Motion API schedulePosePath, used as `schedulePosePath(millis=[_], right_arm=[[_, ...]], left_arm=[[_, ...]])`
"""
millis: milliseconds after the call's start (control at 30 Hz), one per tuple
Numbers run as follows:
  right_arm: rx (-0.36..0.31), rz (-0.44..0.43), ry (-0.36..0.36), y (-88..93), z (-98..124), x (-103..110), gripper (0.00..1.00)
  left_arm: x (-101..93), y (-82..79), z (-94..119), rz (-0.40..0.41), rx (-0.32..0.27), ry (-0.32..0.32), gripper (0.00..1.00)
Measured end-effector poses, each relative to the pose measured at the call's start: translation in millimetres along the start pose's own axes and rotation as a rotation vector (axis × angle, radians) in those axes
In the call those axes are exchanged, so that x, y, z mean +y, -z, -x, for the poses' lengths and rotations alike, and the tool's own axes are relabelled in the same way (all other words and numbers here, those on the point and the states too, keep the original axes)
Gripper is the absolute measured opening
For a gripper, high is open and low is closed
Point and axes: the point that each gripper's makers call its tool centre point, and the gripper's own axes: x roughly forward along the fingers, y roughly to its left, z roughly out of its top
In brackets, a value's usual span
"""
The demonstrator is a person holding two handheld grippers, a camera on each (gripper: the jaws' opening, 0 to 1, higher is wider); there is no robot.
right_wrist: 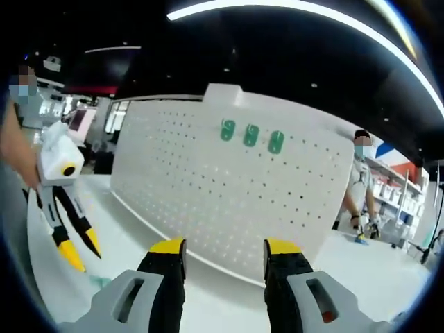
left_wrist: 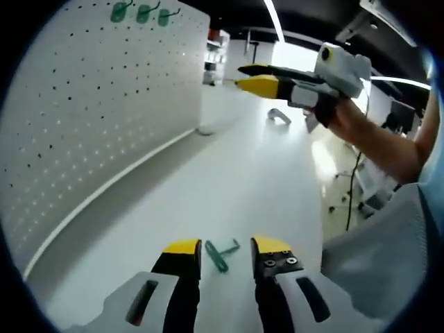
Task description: Insert the hook assembly into the mounting plate slot until the hook locks in place.
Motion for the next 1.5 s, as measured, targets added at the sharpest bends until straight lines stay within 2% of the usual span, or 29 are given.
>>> schedulePosePath(millis=[300,767,1500], right_arm=[[0.006,-0.001,-0.002,2.1,-1,0,0.45],[0.009,-0.004,-0.005,5.1,-1,-1,0.44],[0.009,-0.009,-0.004,6.7,0,-1,0.44]], left_arm=[[3.2,8.8,-14,-0.034,0.061,-0.017,0.20],[6.0,16.0,-29,-0.074,0.118,-0.047,0.15],[16.7,23.4,-29,-0.116,0.172,-0.109,0.07]])
